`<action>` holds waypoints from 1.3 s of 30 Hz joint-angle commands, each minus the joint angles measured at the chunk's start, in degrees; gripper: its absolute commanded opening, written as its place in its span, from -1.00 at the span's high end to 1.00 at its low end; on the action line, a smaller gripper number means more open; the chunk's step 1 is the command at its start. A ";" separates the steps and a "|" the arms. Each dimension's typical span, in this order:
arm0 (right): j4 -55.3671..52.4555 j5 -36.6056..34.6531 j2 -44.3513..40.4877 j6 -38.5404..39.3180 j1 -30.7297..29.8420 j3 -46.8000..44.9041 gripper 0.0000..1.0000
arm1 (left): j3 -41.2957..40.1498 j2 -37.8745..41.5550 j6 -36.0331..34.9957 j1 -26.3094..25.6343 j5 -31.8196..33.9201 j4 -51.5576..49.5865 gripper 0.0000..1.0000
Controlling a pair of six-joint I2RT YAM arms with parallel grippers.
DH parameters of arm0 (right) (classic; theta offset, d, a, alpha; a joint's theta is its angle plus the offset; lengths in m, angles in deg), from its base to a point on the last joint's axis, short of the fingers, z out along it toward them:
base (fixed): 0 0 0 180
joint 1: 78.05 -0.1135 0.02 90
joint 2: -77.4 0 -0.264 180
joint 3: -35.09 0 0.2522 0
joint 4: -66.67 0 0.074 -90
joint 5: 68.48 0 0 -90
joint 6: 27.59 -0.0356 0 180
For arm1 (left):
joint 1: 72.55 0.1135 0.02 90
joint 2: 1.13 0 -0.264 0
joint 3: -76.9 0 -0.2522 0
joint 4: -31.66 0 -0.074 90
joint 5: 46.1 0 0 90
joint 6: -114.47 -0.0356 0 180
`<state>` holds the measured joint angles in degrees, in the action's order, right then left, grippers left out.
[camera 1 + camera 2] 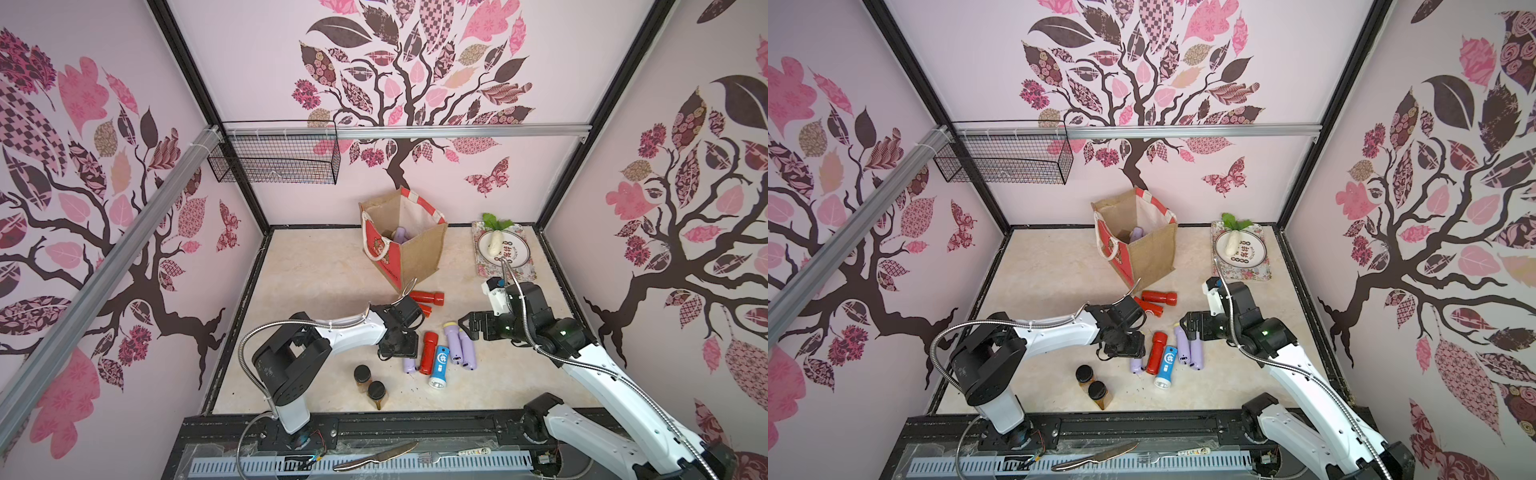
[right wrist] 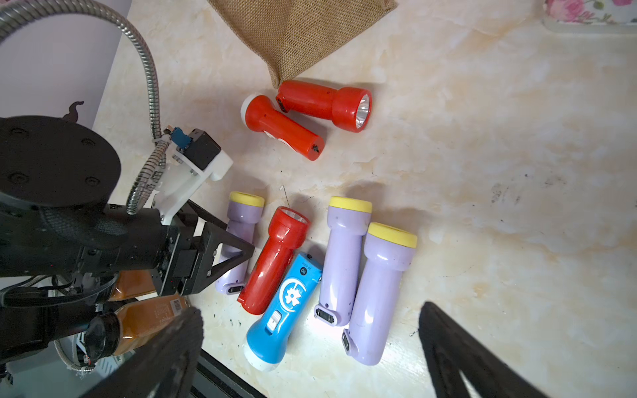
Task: Put the flashlights into the tote bags
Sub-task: Pick up the flashlight from the center of the board.
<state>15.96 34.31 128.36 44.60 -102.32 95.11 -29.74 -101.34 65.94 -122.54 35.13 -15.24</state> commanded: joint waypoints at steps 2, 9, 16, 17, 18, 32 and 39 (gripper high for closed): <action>0.11 -0.93 -0.88 0.73 0.15 1.08 -0.99 | 2.28 -2.40 0.25 -0.67 3.37 -3.04 -0.10; -0.40 -1.20 -1.89 1.29 0.10 1.02 -0.99 | 1.83 -2.41 1.66 -0.72 5.60 -4.69 0.16; 0.47 -1.27 -1.63 1.55 0.12 1.53 -0.99 | 3.04 0.77 1.01 -0.73 8.68 -7.41 0.70; 0.55 -1.34 -1.59 1.56 0.10 1.61 -0.99 | 3.59 1.31 0.69 -0.64 8.96 -7.92 0.75; 0.63 -1.50 -1.66 1.56 0.11 1.76 -0.99 | 3.99 1.72 0.40 -0.51 9.17 -8.50 0.80; 1.07 -3.33 -1.08 1.37 0.14 4.39 -0.99 | 20.64 9.59 -5.12 4.03 10.00 -18.96 0.99; 0.48 -3.06 0.35 2.31 0.10 6.60 -0.99 | 33.92 7.05 -7.50 6.81 10.26 -21.77 1.00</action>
<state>16.35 31.58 128.10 45.70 -102.32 99.35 -2.35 -93.27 60.56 -116.49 44.33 -35.48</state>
